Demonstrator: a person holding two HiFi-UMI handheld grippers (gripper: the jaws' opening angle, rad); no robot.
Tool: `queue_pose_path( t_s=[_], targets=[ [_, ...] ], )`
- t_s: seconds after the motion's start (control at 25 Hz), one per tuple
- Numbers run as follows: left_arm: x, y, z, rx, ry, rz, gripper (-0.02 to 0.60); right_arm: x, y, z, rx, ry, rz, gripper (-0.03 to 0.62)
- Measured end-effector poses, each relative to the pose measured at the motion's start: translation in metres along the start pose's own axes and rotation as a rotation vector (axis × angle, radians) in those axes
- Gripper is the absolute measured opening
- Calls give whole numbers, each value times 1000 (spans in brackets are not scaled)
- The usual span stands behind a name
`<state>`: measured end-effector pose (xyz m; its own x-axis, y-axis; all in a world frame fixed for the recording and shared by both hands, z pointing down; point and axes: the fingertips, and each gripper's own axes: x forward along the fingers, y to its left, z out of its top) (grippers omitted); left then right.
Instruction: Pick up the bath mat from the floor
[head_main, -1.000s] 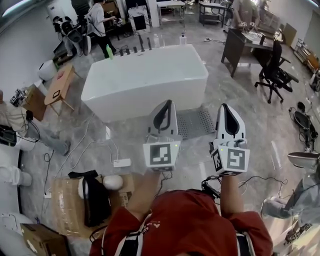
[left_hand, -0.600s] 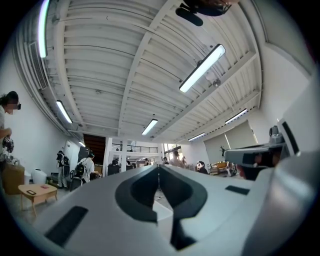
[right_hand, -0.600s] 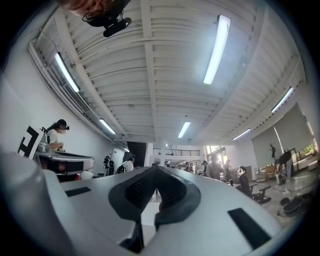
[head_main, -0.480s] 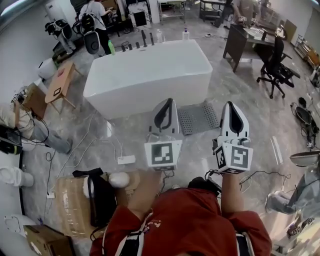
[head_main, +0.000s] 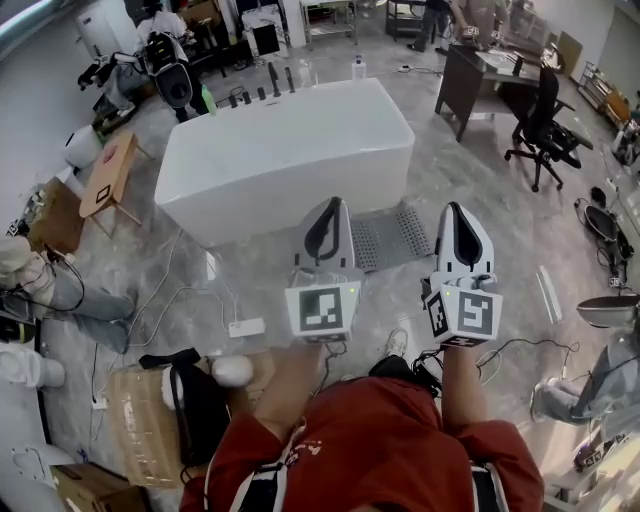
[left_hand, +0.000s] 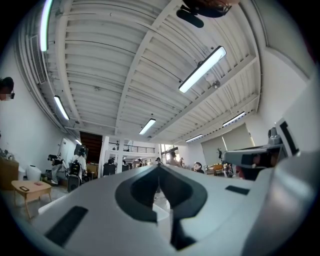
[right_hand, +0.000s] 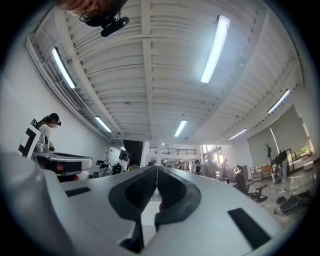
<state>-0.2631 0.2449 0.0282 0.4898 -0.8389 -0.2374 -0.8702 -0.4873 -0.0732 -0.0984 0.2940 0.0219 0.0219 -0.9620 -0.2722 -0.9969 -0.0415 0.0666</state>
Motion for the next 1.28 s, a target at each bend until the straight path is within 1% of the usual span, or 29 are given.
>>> queue_pose_path(
  t_s=[0.32, 0.44, 0.64, 1.0, 1.28],
  targets=[
    [39, -14, -10, 2, -3, -14, 15, 29, -28, -13, -11, 15, -6, 12],
    [57, -20, -14, 14, -1, -18, 15, 43, -41, -18, -19, 16, -4, 12],
    [89, -32, -25, 2, 12, -27, 15, 63, -64, -30, -23, 32, -13, 12],
    [153, -62, -48, 9, 32, -47, 15, 100, -121, -57, -2, 56, -47, 12],
    [202, -86, -56, 14, 45, -31, 17, 131, -166, -67, 9, 56, -48, 12]
  ],
)
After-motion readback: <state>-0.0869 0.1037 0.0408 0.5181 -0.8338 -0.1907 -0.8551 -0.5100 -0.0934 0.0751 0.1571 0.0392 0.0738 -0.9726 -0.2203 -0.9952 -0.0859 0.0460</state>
